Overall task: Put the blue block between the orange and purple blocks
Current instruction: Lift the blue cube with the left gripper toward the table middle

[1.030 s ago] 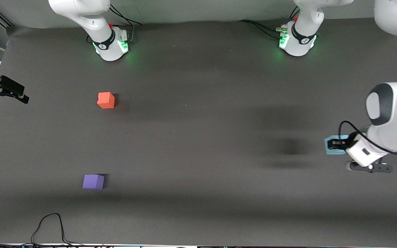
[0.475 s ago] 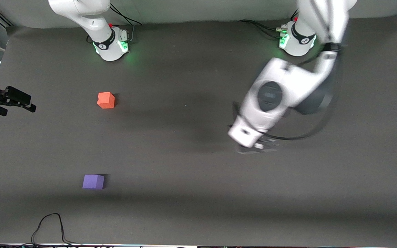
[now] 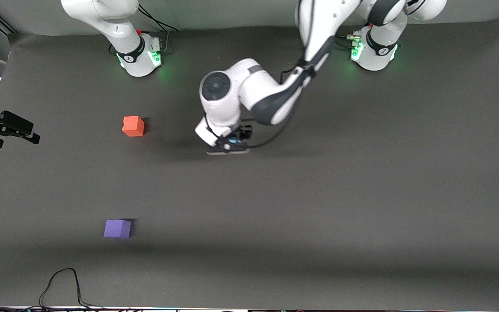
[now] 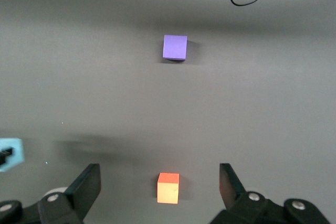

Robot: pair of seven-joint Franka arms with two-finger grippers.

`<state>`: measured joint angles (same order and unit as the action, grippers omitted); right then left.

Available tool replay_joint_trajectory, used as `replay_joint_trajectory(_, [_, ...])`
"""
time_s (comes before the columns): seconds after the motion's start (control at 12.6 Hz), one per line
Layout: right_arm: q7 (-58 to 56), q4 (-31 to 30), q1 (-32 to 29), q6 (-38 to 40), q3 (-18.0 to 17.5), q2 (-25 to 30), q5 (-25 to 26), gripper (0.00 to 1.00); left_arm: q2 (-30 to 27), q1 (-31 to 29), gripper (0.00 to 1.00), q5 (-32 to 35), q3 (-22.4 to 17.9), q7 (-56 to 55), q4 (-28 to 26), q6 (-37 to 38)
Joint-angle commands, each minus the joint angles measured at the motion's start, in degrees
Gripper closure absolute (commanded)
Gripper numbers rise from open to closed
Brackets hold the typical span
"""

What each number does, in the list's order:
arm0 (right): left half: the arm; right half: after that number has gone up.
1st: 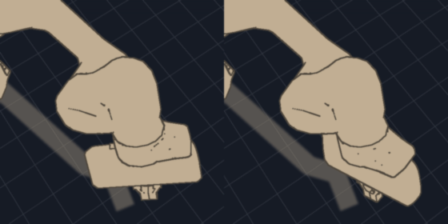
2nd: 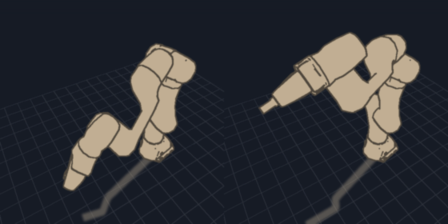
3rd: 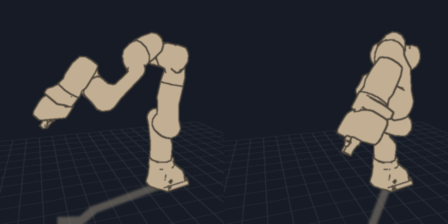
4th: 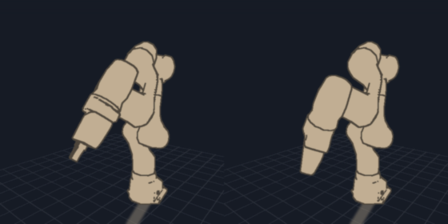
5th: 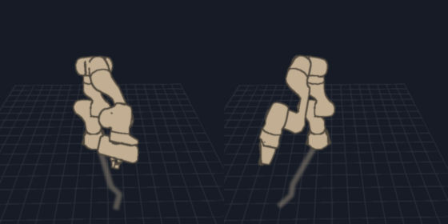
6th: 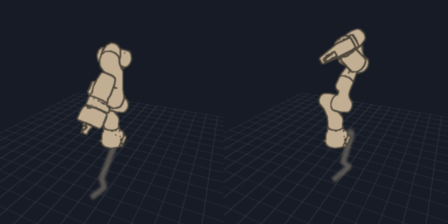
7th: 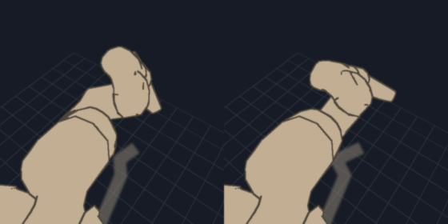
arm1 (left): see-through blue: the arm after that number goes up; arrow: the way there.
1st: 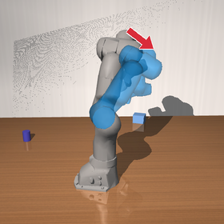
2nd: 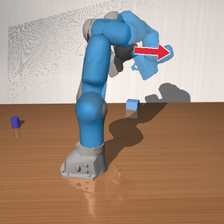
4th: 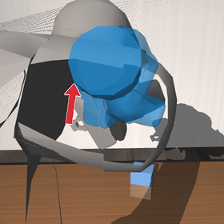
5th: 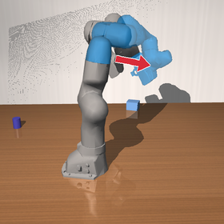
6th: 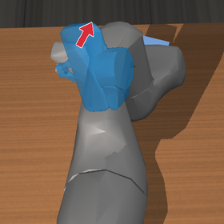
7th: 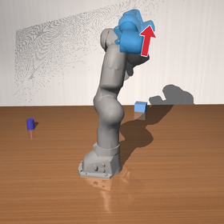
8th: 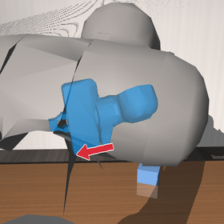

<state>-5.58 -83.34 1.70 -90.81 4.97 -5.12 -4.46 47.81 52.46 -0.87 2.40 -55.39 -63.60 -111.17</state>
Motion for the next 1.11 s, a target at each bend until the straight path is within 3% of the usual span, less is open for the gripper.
replay_joint_trajectory(0.0, [0.6, 2.1, 0.1, 1.6, 0.4, -1.1, -0.4, 0.0, 5.6, 4.3, 0.58, 2.6, -1.5, -3.8, 3.2, -3.5])
replay_joint_trajectory(0.24, [0.2, 1.2, 0.1, 1.9, 0.2, -1.4, -0.5, 0.0, 9.7, 5.3, 0.58, 4.0, -1.5, -5.1, 2.9, -7.7])
replay_joint_trajectory(0.48, [0.1, 1.9, -1.9, 1.9, 1.6, -2.2, -5.5, 0.0, 10.9, 5.2, 0.57, 4.5, -1.6, -5.0, 2.6, -8.7])
replay_joint_trajectory(0.63, [0.1, 2.3, -2.4, 2.0, 1.9, -1.9, -6.2, 0.0, 10.9, 4.8, 0.0, 4.7, -1.6, -4.6, 2.4, -8.9])
replay_joint_trajectory(0.87, [1.3, 2.1, -1.6, 2.5, 1.7, -1.5, -5.4, 0.0, 8.1, 2.8, 0.0, 4.5, -1.4, -3.9, 2.7, -3.5])
replay_joint_trajectory(1.03, [1.4, 2.3, -1.8, 3.5, 1.8, -1.0, -5.4, 0.0, 2.8, -4.3, 0.0, 1.4, 0.5, 0.9, 3.0, 3.7])
